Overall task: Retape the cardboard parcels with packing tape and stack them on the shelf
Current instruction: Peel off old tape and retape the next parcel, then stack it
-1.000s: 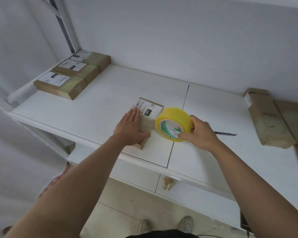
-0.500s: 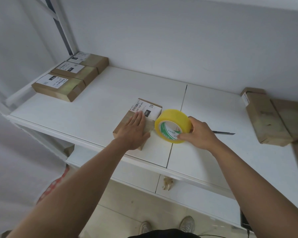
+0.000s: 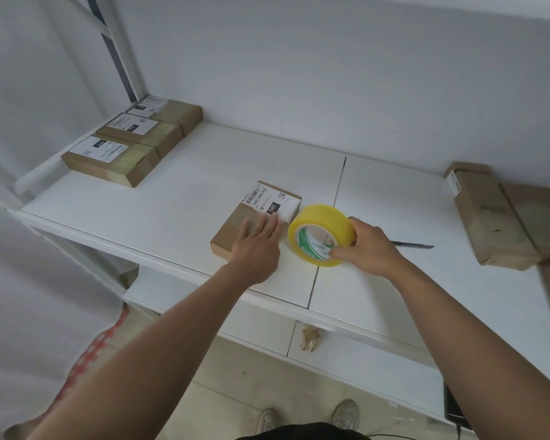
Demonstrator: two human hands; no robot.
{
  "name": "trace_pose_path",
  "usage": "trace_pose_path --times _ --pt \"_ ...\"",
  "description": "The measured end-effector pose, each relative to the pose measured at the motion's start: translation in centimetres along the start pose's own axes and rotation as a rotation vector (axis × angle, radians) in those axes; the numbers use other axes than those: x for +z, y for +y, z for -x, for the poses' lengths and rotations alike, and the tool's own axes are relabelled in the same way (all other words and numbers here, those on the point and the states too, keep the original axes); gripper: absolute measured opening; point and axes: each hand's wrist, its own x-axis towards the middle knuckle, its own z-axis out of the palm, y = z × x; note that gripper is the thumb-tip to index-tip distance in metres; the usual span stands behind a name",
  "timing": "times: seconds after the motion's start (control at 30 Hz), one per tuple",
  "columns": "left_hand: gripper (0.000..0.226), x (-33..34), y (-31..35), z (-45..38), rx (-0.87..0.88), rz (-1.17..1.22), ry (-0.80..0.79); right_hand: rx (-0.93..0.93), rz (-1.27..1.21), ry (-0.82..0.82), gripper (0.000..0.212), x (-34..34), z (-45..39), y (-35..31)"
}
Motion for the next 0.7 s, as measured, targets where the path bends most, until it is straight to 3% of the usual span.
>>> trace_pose_path --times 0.7 --pt "0.078 0.0 1.1 0.9 -0.002 -0.136 0.006 0.002 0.011 -0.003 0.037 -0.3 0.7 0.0"
